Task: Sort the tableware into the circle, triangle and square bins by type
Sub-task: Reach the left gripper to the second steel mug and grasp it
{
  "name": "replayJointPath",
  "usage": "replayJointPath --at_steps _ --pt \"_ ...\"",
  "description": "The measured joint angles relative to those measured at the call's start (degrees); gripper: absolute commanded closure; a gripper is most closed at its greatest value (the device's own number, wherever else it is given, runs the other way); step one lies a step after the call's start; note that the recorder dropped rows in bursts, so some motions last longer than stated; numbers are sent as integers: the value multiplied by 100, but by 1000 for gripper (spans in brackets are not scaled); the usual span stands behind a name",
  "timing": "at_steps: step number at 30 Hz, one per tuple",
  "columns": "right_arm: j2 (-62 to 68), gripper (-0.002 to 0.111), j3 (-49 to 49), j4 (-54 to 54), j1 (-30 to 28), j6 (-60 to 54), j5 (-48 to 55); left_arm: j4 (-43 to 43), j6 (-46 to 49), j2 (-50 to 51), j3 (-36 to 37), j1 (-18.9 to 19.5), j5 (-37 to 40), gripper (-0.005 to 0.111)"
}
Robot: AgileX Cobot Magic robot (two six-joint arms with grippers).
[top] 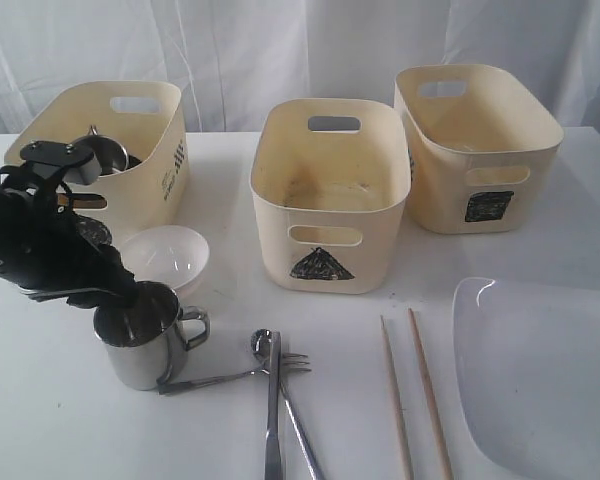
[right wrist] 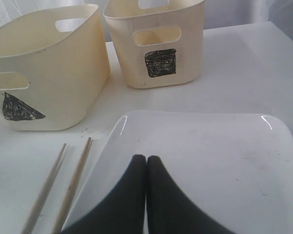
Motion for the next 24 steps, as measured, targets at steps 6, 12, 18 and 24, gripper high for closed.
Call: replayJointPath --at_steps 6,12,18,24 --pt "0 108 0 0 0 12 0 55 22 259 0 -21 -35 48" --pt "0 108 0 0 0 12 0 151 22 367 0 -25 -76 48" --pt "0 108 0 0 0 12 0 193 22 660 0 -25 -234 50" --pt "0 108 0 0 0 12 0 261 22 763 0 -25 -395 83"
